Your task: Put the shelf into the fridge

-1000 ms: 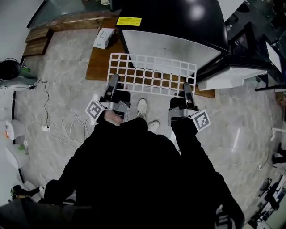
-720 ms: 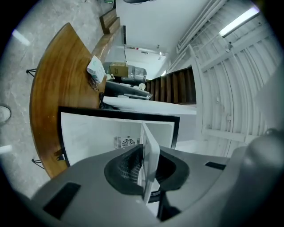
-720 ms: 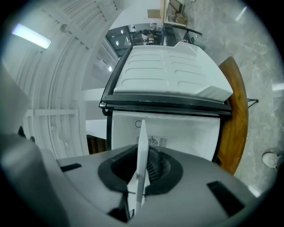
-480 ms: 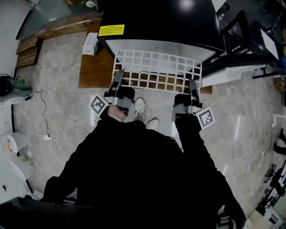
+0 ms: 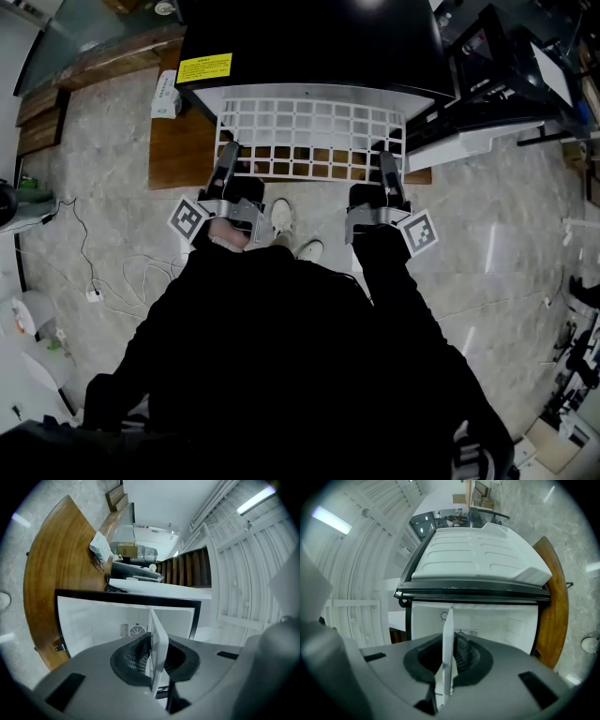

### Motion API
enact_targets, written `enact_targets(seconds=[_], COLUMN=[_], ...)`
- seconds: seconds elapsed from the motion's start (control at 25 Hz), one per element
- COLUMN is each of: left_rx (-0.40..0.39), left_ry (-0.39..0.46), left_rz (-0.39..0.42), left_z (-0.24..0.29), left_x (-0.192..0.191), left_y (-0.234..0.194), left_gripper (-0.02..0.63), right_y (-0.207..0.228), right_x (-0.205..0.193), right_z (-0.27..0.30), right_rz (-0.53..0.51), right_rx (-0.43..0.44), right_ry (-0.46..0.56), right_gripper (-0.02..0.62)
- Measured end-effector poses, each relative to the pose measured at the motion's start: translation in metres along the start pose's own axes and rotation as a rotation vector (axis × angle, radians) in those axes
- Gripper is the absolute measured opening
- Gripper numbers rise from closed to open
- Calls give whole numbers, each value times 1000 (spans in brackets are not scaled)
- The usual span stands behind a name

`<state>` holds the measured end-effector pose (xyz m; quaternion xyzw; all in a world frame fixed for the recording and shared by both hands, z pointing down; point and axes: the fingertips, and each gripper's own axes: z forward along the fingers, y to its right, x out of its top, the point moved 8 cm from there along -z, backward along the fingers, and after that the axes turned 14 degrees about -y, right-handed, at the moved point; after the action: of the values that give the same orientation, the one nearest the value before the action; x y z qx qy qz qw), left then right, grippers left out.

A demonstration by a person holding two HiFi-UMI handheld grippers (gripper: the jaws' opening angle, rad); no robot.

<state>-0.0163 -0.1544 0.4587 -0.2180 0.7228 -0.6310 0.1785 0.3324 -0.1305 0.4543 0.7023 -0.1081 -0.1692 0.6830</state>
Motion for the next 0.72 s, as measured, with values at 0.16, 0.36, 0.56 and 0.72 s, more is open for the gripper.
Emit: enact_targets(seconds=[0.16,0.36,0.56,0.72], left_rx=[3,9,23,27], left_ry=[5,23,53,68], left_rz=[-5,-5,10,15], left_z=[-2,-3,-1,21], left_x=[-1,-4,-5,7], left_y=[0,3,2,-2], left_gripper=[34,32,32,32], right_y=[-1,-1,0,3], right_x=[0,3,5,14], right_z=[-1,4,11,36], right_rz=[3,24,30,32], right_rx=[-4,-13,-13,-19], right_ry=[1,13,29,49], right_gripper=[32,31,31,32])
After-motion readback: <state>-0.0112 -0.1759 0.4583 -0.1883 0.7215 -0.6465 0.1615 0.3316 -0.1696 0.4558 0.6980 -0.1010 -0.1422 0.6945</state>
